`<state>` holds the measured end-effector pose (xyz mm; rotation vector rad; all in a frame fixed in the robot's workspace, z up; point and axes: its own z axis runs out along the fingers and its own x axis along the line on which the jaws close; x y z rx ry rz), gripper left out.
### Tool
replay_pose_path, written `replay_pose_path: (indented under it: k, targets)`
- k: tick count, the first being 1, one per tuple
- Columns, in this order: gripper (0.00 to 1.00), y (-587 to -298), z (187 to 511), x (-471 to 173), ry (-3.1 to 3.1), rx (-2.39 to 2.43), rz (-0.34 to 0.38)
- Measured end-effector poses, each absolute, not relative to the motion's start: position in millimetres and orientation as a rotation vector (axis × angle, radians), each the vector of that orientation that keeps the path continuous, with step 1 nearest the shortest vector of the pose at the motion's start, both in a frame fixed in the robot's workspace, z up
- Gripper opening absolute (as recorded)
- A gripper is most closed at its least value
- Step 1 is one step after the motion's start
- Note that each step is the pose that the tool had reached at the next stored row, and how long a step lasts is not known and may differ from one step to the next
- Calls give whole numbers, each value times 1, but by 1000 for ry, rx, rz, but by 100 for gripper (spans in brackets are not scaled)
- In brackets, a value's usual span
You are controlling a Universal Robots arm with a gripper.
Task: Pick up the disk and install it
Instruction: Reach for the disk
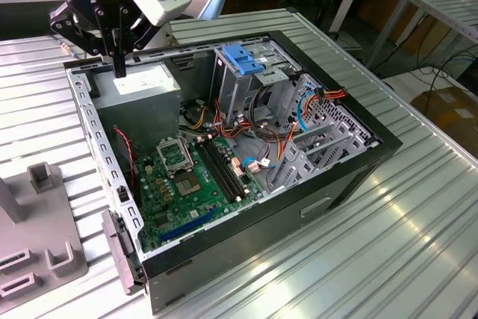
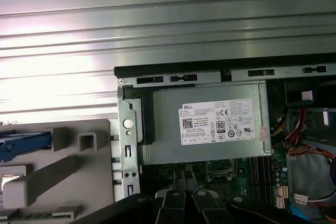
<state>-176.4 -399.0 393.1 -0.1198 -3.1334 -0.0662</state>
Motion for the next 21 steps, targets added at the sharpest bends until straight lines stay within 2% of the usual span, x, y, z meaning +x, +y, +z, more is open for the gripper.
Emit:
replay_pose_path:
  k: [21]
  targets:
    - [10,-399,393,-187,-3133,-120,-66]
